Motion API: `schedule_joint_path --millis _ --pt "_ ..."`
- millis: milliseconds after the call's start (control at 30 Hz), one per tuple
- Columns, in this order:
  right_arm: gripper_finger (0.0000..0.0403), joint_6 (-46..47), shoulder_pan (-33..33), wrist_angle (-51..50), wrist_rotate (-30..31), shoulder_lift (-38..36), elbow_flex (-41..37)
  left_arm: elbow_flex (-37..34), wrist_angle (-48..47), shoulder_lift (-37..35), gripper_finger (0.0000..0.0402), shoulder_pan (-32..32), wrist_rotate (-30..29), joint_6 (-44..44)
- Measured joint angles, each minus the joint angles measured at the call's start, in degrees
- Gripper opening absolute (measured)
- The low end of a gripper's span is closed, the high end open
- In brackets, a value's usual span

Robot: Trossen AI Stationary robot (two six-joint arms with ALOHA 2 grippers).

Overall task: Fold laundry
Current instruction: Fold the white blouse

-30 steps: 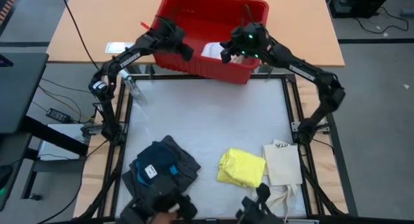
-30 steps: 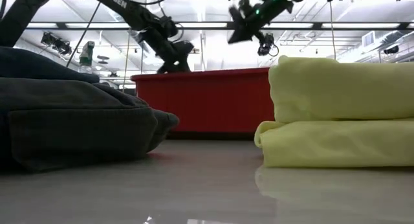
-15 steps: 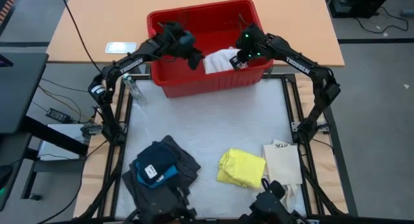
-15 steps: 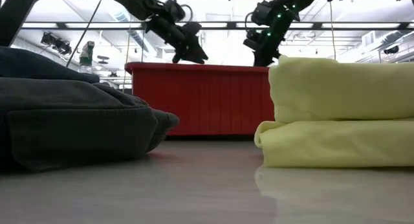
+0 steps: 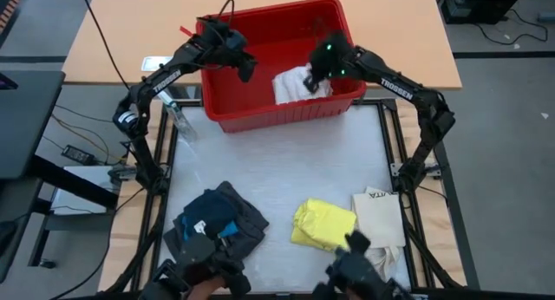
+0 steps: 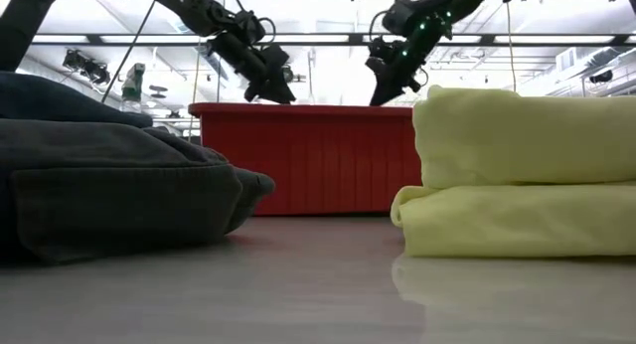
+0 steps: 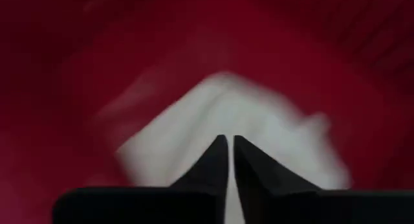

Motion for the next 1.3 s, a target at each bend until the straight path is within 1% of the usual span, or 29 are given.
schedule_joint_path --millis 67,133,167,267,333,400,500,567,633,733,833,933,1000,1033,1067,1133,1167,1200,1300 --pt "0.0060 -3.52 -2.51 6.68 0.43 0.92 0.11 0.00 -0.34 0.00 0.0144 0.25 -0.04 0.98" --pt "0.0098 -4.84 -4.99 8.33 -0.69 3.22 1.36 0.00 -0.61 0.00 0.0144 0.23 -0.04 1.72" --pt "0.0118 -5.29 -6.21 7.24 -2.04 4.90 2.65 0.00 -0.79 0.00 0.0144 0.18 0.00 1.98" --pt "0.0182 -6.76 -8.74 -0.06 -5.41 10.97 8.14 0.00 -2.06 0.00 0.0144 0.12 0.03 2.11" --pt "0.0223 -9.61 -9.57 -4.47 -5.46 15.23 12.55 0.00 -2.19 0.07 0.0144 0.14 0.03 2.10" --pt "0.0256 -11.73 -9.92 -7.68 -3.64 19.55 17.23 0.00 -3.13 0.07 0.0144 0.18 -0.09 2.15" --pt "0.0286 -13.08 -10.28 -12.03 -0.66 25.66 25.55 0.00 -3.77 0.15 0.0144 0.18 -0.17 2.16" --pt "0.0294 -13.10 -10.66 -16.04 -0.75 29.44 31.31 0.00 -4.33 0.15 0.0144 0.18 -0.16 2.38" --pt "0.0296 -13.03 -11.15 -21.41 -2.20 33.35 36.55 0.00 -5.08 0.15 0.0144 0.32 -0.15 2.73" --pt "0.0294 -10.84 -12.04 -23.63 -5.36 37.22 39.28 0.00 -5.16 0.15 0.0144 0.43 -0.17 2.75" --pt "0.0286 -10.45 -12.34 -26.66 -6.64 39.26 40.43 0.00 -5.14 0.15 0.0144 0.41 -0.20 2.75" --pt "0.0263 -10.42 -12.28 -30.52 -6.90 41.40 40.48 0.00 -5.06 0.17 0.0144 0.38 -0.17 2.70" --pt "0.0223 -10.41 -12.28 -31.50 -7.03 41.97 40.47 0.00 -4.61 0.16 0.0144 0.40 -0.19 1.86" --pt "0.0193 -10.40 -12.25 -31.80 -6.96 41.95 40.53 0.00 -4.13 0.15 0.0144 0.36 -0.20 1.16" --pt "0.0156 -10.40 -12.23 -32.04 -6.98 41.85 40.51 0.00 -3.59 0.15 0.0144 0.34 -0.17 0.10" --pt "0.0071 -10.45 -12.15 -31.87 -7.33 41.43 40.41 0.00 -2.93 0.10 0.0144 0.34 0.94 -0.32" --pt "0.0043 -10.64 -12.15 -31.64 -8.09 40.98 40.36 0.00 -2.80 0.09 0.0144 0.34 1.66 -0.31" --pt "0.0036 -10.61 -12.16 -31.21 -8.72 40.44 40.28 0.00 -2.82 0.09 0.0144 0.29 1.97 -0.35" --pt "0.0035 -7.93 -12.17 -29.95 -9.19 38.02 40.12 0.01 -2.95 0.06 0.0144 -0.08 2.42 -0.75"
